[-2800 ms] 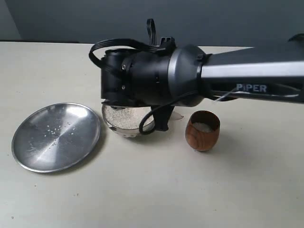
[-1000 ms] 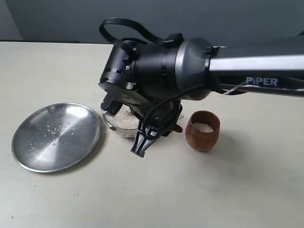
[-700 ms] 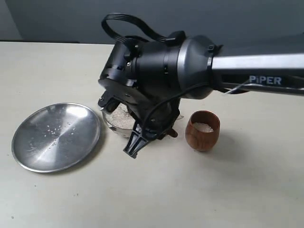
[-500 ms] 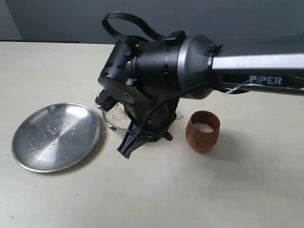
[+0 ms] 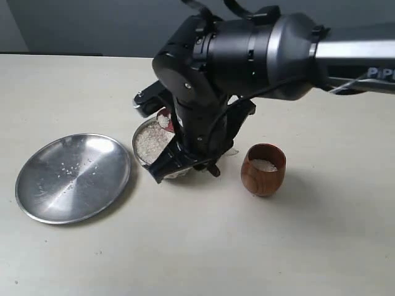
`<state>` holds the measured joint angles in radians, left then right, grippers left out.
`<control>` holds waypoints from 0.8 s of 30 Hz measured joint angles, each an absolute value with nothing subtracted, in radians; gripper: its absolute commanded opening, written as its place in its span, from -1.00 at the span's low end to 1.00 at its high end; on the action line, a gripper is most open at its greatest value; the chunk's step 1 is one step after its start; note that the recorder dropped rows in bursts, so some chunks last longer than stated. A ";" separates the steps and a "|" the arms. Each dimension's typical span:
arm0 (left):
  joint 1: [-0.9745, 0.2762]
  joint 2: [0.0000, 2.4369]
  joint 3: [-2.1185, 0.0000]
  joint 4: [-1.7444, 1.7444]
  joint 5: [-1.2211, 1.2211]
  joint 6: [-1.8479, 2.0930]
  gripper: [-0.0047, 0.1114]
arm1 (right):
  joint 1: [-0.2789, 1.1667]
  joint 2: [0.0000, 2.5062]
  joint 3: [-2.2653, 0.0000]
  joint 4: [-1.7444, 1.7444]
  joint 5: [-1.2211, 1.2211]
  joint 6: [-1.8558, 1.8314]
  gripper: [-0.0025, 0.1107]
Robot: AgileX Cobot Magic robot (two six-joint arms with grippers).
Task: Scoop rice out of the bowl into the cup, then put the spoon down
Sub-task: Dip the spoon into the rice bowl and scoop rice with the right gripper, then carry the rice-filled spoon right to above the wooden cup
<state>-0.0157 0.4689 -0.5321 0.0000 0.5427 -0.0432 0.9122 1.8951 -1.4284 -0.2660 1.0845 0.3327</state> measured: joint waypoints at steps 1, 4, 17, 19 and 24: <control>-0.016 0.469 -0.532 0.000 0.543 -0.043 -0.91 | 0.912 1.885 -1.428 -0.266 1.082 0.333 -0.97; -0.016 0.469 -0.532 0.000 0.543 -0.043 -0.91 | 0.912 1.864 -1.428 -0.264 1.082 0.333 -0.97; -0.016 0.469 -0.532 0.000 0.543 -0.043 -0.91 | 0.896 1.808 -1.428 -0.201 1.094 0.333 -0.97; -0.016 0.469 -0.532 0.000 0.543 -0.043 -0.91 | 0.881 1.790 -1.428 -0.183 1.098 0.333 -0.97; -0.016 0.469 -0.532 0.000 0.543 -0.043 -0.91 | 0.851 1.732 -1.428 -0.174 1.131 0.326 -0.97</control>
<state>-0.0157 0.4689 -0.5321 0.0000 0.5427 -0.0432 0.8514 1.7321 -1.4284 -0.1742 1.1310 0.3259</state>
